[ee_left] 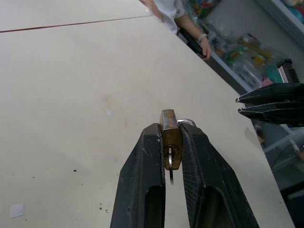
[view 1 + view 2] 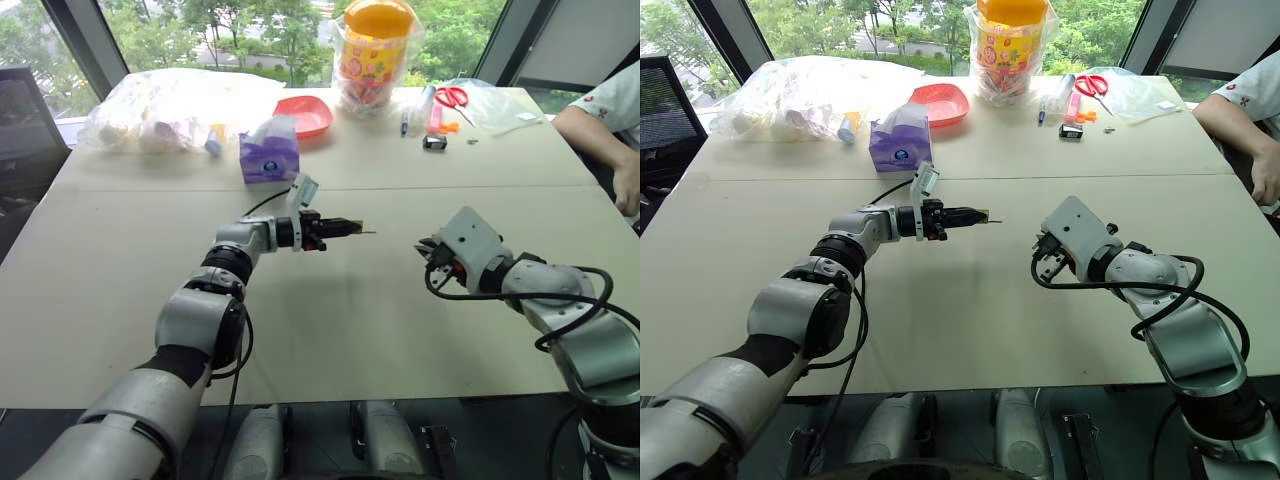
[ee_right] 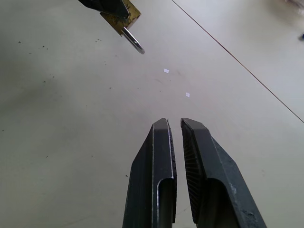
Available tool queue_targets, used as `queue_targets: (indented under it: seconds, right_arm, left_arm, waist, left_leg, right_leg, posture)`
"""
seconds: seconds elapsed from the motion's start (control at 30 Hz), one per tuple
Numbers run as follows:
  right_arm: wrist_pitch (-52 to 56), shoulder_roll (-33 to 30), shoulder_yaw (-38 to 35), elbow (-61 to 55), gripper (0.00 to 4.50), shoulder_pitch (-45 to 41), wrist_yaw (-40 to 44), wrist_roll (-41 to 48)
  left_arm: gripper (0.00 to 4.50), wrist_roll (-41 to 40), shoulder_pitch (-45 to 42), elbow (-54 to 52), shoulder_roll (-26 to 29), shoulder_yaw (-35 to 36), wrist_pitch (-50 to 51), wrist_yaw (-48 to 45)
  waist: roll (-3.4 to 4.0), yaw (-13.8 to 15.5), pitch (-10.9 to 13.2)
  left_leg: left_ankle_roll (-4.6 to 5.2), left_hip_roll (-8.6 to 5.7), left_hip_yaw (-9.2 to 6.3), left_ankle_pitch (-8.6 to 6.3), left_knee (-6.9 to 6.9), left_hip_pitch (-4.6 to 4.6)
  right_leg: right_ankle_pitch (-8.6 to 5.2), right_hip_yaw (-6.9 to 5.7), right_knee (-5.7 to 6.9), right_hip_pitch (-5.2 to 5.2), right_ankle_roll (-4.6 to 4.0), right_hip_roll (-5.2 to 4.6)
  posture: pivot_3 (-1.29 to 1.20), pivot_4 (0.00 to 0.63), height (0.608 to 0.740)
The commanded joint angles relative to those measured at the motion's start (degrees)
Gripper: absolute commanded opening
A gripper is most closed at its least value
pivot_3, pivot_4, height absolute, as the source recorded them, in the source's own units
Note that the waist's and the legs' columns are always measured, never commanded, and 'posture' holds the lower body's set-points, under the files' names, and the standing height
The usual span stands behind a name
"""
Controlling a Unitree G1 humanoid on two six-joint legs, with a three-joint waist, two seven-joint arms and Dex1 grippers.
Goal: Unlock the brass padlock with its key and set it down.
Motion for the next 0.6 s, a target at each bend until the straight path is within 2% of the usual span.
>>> queue_targets:
  seconds: [0.03,0.1,0.17,0.2,0.33,0.43,0.6]
  right_arm:
    - [0.18,-0.53,-0.38,-2.87,0.38,-1.09,-0.19,0.16]
    - [0.29,-0.42,-0.16,-2.92,0.38,-1.15,-0.33,0.10]
    - [0.42,-0.24,0.05,-3.10,0.35,-1.03,-0.51,0.08]
    - [0.44,-0.13,0.13,-3.22,0.35,-0.84,-0.60,0.07]
    - [0.38,0.09,0.20,-3.07,0.35,-0.48,-0.80,0.08]
    - [0.18,-0.11,0.05,-3.02,0.35,0.28,-0.63,0.13]
    - [-0.14,-0.39,-1.34,-3.27,0.35,2.21,-0.52,0.32]
  left_arm:
    - [0.00,0.18,-1.90,0.95,-0.92,1.40,-0.09,0.84]
    - [0.00,0.93,-2.00,1.58,-1.09,1.21,-0.27,1.79]
    - [1.01,1.80,-1.81,1.97,-1.12,0.75,-0.77,2.16]
    - [1.28,2.19,-1.69,2.15,-1.08,0.67,-0.81,2.31]
    - [2.91,3.83,-1.34,2.29,-0.41,0.34,-1.64,3.31]
    - [4.00,6.65,-1.06,1.53,1.52,-0.95,-6.14,6.58]
    - [4.00,6.90,-0.89,-2.74,7.05,-0.41,-11.54,3.37]
  waist:
    - [0.00,-0.01,0.00]
    - [0.00,-0.03,0.00]
    - [0.00,-0.02,0.00]
    - [0.00,-0.01,0.00]
    - [0.00,0.03,0.00]
    - [0.00,0.01,-0.01]
    - [-0.01,-0.19,-0.01]
  left_leg:
    - [0.00,0.00,0.00,0.00,0.00,0.00]
    - [0.00,0.00,0.00,0.00,0.00,0.00]
    - [0.00,0.01,0.00,0.00,0.00,0.00]
    - [0.00,0.01,0.00,0.00,0.00,0.00]
    - [0.00,0.00,0.00,0.00,0.00,0.00]
    - [0.00,0.00,0.00,0.00,0.00,0.00]
    - [0.00,0.05,0.01,0.00,0.00,0.03]
  right_leg:
    - [0.00,0.00,0.00,0.00,0.00,0.00]
    - [0.00,0.00,0.00,0.00,0.00,0.00]
    - [0.00,0.00,0.00,0.00,0.00,0.00]
    - [0.00,0.00,0.00,0.00,0.00,0.00]
    - [0.00,0.00,0.00,0.00,0.00,-0.02]
    - [0.00,0.00,0.00,0.00,0.00,-0.02]
    - [0.01,0.00,0.01,-0.01,-0.01,0.01]
  posture:
    - [0.00,0.150,0.740]
    - [0.00,0.150,0.740]
    - [0.00,0.150,0.740]
    - [0.00,0.150,0.740]
    - [0.00,0.150,0.740]
    - [0.00,0.150,0.740]
    - [0.00,0.150,0.740]
